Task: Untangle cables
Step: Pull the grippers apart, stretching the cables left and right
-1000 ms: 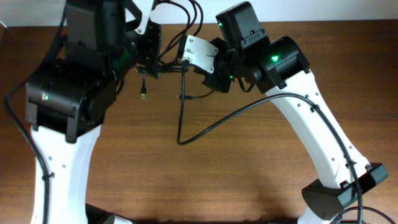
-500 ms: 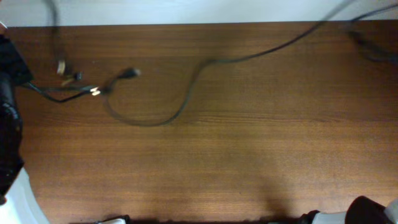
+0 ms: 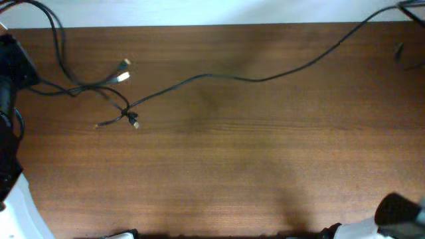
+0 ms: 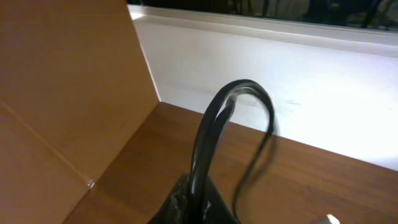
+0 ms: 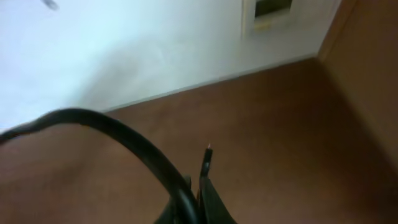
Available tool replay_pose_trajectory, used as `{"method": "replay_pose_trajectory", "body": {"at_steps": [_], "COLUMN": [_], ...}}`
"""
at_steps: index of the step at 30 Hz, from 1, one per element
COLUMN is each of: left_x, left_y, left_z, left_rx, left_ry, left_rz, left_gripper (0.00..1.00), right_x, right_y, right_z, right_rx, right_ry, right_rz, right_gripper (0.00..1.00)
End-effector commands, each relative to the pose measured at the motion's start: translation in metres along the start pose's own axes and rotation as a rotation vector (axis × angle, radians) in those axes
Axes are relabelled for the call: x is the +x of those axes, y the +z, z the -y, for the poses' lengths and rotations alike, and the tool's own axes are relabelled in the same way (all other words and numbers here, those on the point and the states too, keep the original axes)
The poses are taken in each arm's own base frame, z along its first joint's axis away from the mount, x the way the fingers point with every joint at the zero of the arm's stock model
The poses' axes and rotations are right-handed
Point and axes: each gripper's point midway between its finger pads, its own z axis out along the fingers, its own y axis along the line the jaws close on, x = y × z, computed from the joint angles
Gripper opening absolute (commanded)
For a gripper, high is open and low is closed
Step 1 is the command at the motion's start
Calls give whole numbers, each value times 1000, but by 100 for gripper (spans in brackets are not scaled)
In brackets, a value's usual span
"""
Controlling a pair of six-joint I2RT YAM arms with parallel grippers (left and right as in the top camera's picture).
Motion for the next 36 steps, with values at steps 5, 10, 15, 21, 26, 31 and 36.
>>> {"method": "replay_pose_trajectory", "body": {"at_steps": [5, 10, 15, 21, 26, 31, 36], "left_x": [-4, -4, -4, -5, 0, 8, 11], "left_y": [-2, -2, -2, -2, -4, -2, 3], "left_z": [8, 10, 14, 22, 33, 36, 23], "left_rx": [55, 66, 90, 133, 196, 213, 132], "left_ry": [-17, -17, -16, -16, 16, 18, 25], "left_rz": [15, 15, 15, 17, 0, -35, -48], "left_gripper": [5, 4, 4, 2, 2, 1, 2], "right_x": [83, 155, 142, 109, 50, 24, 37], "right_y": [107, 169, 164, 162, 177, 182, 188], "right_z": [-41, -69, -17, 65, 62, 77, 134], "right_rx": [-108, -126, 34, 212, 210, 279, 477], "right_ry": [18, -15, 37, 76, 17, -3, 32], "right_rz": [-358, -534, -484, -333, -94, 19, 6], "right_gripper": [4, 4, 4, 4, 4, 4, 4]}}
